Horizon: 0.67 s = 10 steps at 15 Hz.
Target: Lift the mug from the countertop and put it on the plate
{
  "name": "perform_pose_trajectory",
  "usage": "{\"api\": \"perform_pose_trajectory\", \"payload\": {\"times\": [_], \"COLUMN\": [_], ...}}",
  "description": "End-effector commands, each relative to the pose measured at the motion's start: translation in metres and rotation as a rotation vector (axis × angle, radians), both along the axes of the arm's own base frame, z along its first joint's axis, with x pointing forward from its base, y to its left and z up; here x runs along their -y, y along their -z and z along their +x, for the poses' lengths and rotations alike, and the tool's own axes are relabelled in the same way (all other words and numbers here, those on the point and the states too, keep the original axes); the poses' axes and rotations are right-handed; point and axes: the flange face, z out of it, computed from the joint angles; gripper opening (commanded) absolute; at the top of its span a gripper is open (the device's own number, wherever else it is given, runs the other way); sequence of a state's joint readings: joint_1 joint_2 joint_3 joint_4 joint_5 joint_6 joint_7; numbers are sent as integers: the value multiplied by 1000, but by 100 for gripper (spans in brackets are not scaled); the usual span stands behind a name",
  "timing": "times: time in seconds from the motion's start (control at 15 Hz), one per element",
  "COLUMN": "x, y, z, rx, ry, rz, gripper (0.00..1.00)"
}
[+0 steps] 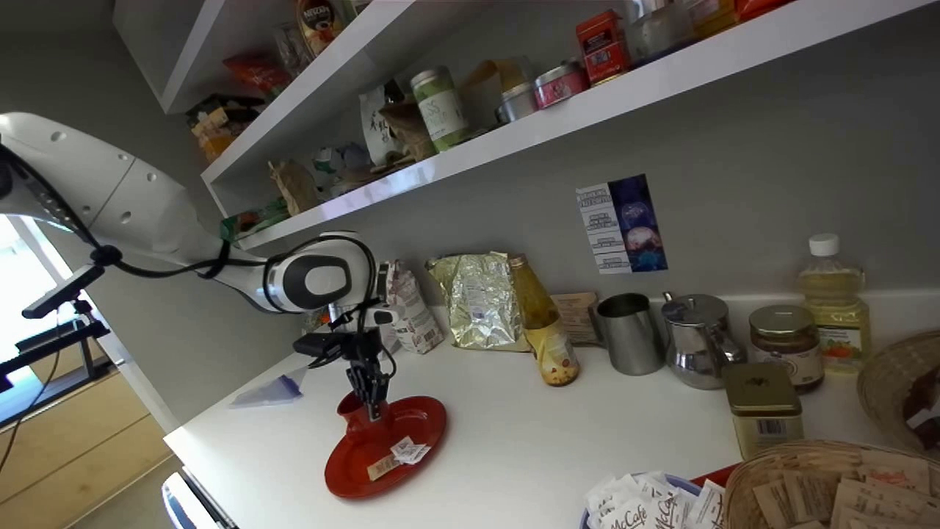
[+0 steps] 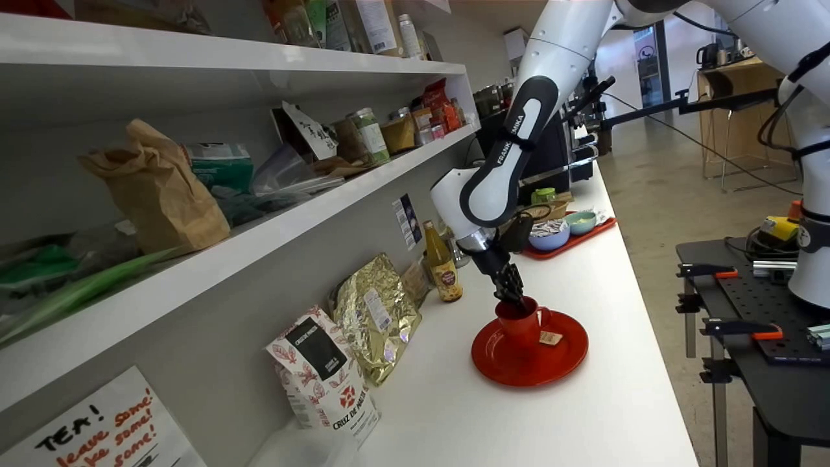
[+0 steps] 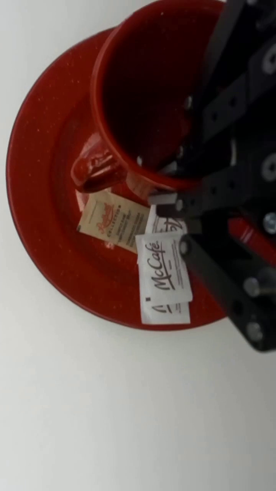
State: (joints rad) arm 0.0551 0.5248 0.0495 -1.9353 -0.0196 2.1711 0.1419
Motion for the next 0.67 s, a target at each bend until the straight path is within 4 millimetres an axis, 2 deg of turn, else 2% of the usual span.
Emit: {"api": "perform_pose_trajectory", "payload": {"times": [0.0, 0.27, 0.6], "x": [-37, -63, -69], "y": [-6, 1, 8], "z": [3, -2, -5], "rx": [5, -12, -23], "ry": [-48, -87, -101], "rz": [27, 28, 23], "gripper": [2, 2, 2]}}
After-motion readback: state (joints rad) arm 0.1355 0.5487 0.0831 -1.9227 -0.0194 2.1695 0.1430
